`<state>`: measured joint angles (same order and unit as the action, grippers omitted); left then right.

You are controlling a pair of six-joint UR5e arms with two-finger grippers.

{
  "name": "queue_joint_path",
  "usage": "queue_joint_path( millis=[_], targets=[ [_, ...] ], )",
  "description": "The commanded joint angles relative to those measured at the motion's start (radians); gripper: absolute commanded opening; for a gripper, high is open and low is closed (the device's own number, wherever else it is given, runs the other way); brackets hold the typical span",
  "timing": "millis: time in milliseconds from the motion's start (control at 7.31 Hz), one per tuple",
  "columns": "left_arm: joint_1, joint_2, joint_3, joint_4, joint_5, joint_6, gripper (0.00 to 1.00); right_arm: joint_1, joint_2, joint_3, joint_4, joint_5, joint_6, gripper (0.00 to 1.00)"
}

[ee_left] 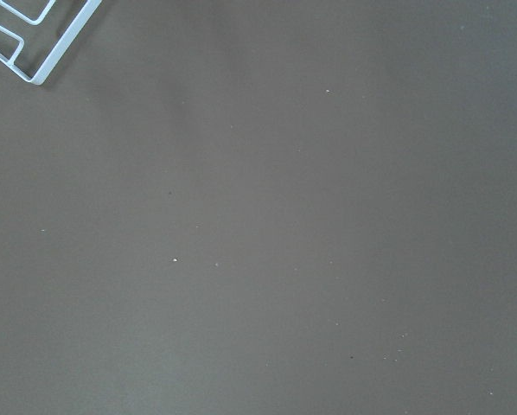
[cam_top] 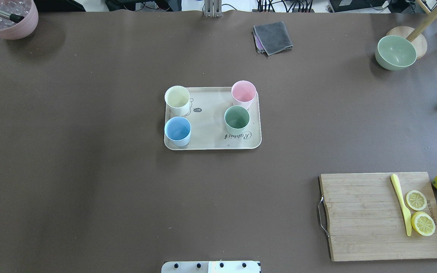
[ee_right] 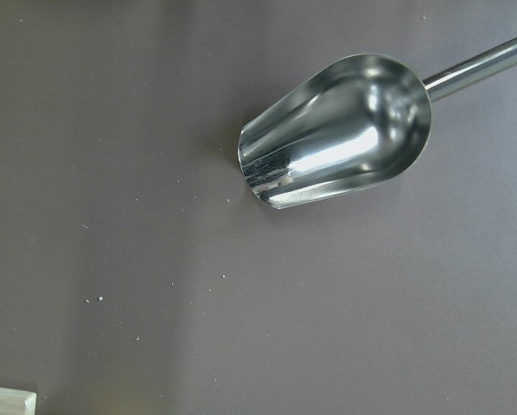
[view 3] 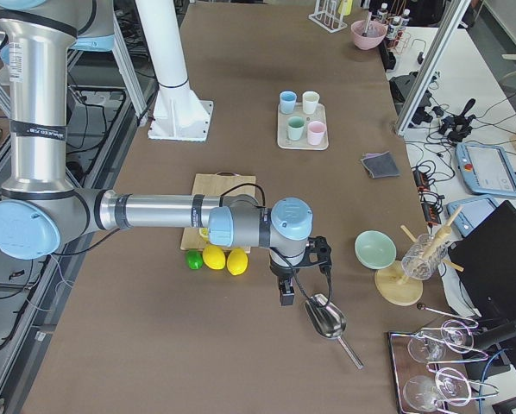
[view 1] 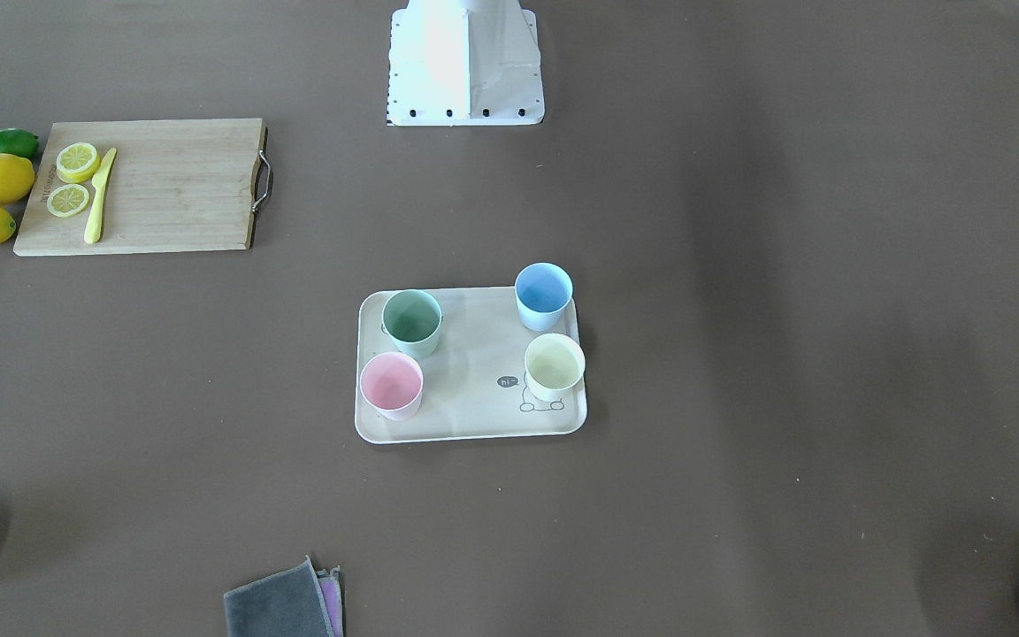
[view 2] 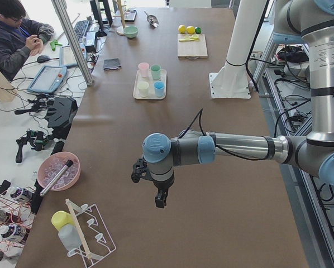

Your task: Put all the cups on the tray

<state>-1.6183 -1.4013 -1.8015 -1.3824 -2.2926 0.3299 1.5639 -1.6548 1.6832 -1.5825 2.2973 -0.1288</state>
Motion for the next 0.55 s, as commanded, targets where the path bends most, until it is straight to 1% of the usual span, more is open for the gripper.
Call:
queue_joint_path(
  millis=[0,137,411],
  targets=[
    [-0.003,-0.008,-0.015,-0.007,-0.001,0.009,0.98,0.001,-0.003,0.001,0.003,-0.007,0.001,1.0],
    [-0.003,-0.012,-0.039,-0.01,-0.002,0.008,0.98,0.001,-0.003,0.003,0.003,-0.007,0.001,1.0],
    [-0.008,-0.021,-0.027,-0.009,0.007,0.009,0.98,0.001,-0.006,0.0,0.003,0.002,0.003,1.0]
  ],
)
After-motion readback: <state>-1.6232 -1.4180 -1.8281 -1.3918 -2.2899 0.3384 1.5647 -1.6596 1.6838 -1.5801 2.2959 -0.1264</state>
